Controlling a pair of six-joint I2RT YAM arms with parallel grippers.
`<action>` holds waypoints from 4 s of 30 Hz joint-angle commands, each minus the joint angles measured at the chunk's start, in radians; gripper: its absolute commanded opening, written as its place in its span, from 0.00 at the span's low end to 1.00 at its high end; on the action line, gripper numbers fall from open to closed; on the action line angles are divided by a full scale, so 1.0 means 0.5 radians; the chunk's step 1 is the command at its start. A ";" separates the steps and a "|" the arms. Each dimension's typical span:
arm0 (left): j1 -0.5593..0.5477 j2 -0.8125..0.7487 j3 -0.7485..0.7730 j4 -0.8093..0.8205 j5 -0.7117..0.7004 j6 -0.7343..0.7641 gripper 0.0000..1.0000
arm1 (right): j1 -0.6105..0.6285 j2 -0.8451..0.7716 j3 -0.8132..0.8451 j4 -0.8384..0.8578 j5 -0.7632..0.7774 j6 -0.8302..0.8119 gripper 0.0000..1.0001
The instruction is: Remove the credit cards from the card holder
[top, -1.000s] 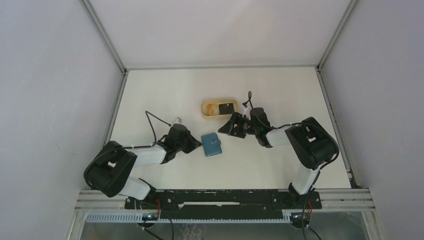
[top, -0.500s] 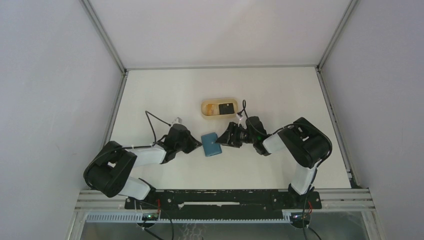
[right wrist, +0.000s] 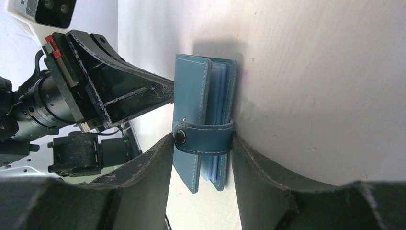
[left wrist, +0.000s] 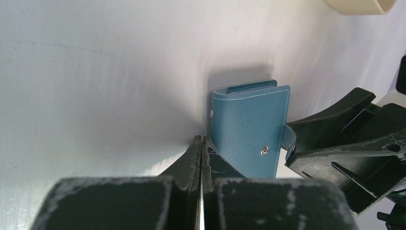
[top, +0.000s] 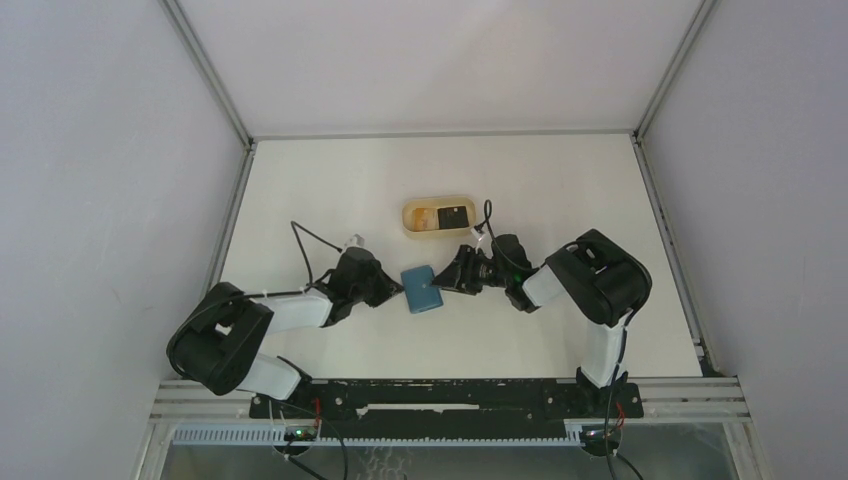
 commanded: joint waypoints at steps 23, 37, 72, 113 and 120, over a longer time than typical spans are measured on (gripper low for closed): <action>-0.091 0.085 0.174 -0.145 -0.056 0.020 0.00 | 0.094 0.055 0.149 -0.026 -0.207 -0.086 0.83; -0.091 0.100 0.113 -0.150 -0.062 0.025 0.00 | -0.068 0.354 -0.029 0.870 -0.335 0.520 0.76; -0.093 0.164 0.123 -0.143 -0.056 0.045 0.00 | -0.044 0.541 0.099 0.961 -0.272 0.690 0.54; 0.330 -0.279 0.355 -0.821 -0.385 0.504 0.80 | -0.230 -0.845 0.161 -1.142 0.413 -0.513 0.95; 0.345 -0.734 0.371 -0.901 -0.597 0.743 1.00 | -0.293 -1.292 0.169 -1.408 0.718 -0.697 1.00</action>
